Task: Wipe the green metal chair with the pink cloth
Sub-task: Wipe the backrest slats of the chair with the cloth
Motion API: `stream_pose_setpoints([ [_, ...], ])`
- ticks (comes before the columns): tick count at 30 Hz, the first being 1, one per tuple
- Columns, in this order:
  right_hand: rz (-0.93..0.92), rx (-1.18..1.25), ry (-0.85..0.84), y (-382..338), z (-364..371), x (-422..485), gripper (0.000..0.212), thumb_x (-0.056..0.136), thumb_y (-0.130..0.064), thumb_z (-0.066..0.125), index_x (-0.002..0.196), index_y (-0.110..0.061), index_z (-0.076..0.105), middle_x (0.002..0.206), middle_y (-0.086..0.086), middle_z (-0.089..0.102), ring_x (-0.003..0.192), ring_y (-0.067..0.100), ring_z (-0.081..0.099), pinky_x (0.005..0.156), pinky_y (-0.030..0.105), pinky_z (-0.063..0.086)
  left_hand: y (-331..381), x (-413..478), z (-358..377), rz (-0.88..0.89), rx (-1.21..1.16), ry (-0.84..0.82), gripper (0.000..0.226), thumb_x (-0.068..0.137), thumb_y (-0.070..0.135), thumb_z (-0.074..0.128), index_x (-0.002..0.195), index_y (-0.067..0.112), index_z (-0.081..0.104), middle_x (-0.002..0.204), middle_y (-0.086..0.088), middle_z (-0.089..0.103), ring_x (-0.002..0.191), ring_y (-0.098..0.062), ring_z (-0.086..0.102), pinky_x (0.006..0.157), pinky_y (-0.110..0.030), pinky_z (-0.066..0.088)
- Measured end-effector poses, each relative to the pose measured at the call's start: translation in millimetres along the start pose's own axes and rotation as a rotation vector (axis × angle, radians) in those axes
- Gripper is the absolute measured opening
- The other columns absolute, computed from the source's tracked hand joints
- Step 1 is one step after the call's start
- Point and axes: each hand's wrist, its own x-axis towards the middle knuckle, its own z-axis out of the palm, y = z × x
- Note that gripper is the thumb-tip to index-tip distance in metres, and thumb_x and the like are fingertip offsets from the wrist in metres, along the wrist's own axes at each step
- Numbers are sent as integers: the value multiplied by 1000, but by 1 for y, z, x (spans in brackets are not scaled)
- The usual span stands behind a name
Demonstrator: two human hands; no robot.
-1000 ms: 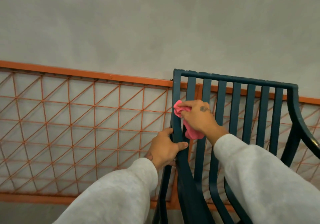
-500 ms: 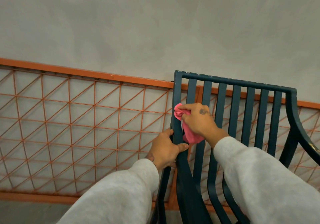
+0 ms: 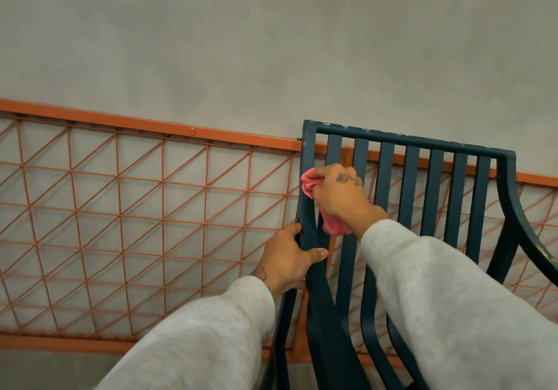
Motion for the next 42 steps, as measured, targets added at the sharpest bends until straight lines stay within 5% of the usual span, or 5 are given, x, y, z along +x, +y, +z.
stream_pose_setpoints([
  [8, 32, -9, -45, 6, 3, -16, 43, 98, -11, 55, 135, -32, 61, 140, 11, 58, 126, 34, 53, 104, 41, 47, 2, 0, 1, -16, -7, -23, 33, 85, 15, 73, 91, 36, 48, 100, -13, 72, 85, -30, 73, 67, -53, 61],
  [16, -47, -64, -55, -8, -16, -6, 35, 98, -2, 50, 115, -19, 75, 103, -1, 67, 107, 21, 58, 92, 28, 50, 3, -2, 1, -27, -14, -27, 35, 87, 15, 71, 107, 31, 48, 103, -15, 71, 85, -29, 73, 65, -49, 62],
  [22, 5, -72, -94, 6, -2, -14, 41, 97, -11, 54, 131, -32, 65, 137, 11, 60, 126, 34, 52, 105, 43, 47, 1, -2, 2, -14, 21, -13, 30, 86, 17, 72, 90, 36, 49, 102, -13, 71, 89, -31, 71, 68, -52, 61],
  [26, -36, -90, -79, 0, -6, -17, 28, 95, -15, 55, 102, -30, 78, 110, -1, 72, 108, 25, 62, 94, 38, 54, 1, -1, 2, -28, 13, -8, 32, 85, 17, 73, 89, 36, 48, 103, -13, 71, 88, -29, 72, 66, -48, 62],
  [42, -40, -214, -58, -12, -2, -29, 40, 93, -1, 50, 111, -31, 69, 93, 0, 64, 90, 27, 62, 73, 35, 50, -6, 6, 1, 4, 96, 14, 55, 81, 24, 76, 126, 29, 45, 107, -10, 71, 95, -24, 70, 83, -43, 59],
])
